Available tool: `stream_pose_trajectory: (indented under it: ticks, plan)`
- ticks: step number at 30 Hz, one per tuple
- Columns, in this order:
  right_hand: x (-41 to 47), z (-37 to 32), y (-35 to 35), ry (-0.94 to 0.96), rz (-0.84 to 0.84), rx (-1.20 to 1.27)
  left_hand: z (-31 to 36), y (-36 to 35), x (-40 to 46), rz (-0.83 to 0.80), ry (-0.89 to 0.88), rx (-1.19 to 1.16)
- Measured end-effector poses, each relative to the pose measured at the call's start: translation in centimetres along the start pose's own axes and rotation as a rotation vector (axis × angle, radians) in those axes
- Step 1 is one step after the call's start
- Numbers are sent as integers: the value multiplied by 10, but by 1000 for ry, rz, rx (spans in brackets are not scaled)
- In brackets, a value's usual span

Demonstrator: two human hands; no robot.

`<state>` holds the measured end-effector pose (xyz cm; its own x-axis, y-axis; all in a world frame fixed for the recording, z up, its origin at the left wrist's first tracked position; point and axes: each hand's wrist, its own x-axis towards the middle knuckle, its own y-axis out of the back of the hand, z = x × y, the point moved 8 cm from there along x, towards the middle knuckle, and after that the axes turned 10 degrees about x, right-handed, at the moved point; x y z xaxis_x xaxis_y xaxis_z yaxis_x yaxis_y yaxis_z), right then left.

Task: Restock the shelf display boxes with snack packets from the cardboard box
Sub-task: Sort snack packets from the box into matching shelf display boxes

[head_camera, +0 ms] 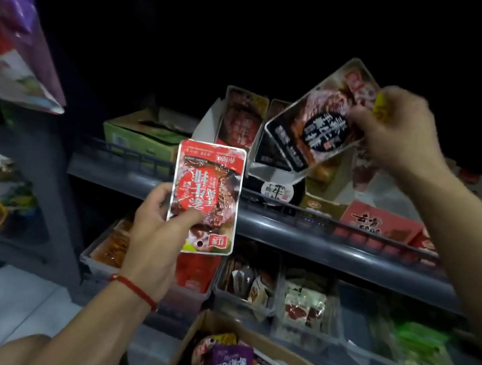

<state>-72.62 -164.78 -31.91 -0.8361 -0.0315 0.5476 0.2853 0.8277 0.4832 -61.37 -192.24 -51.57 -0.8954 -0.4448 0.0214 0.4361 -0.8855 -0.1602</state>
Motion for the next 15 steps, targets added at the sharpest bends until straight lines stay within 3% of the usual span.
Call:
stream_pose_trajectory:
  ticks: [3, 7, 15]
  plan:
    - [43, -13, -19, 36, 20, -169, 12, 3, 10, -10, -44, 23]
    - [79, -2, -58, -56, -76, -393, 27, 7, 30, -16, -92, 72]
    - [96, 20, -99, -56, -222, -547, 25, 14, 46, -26, -74, 58]
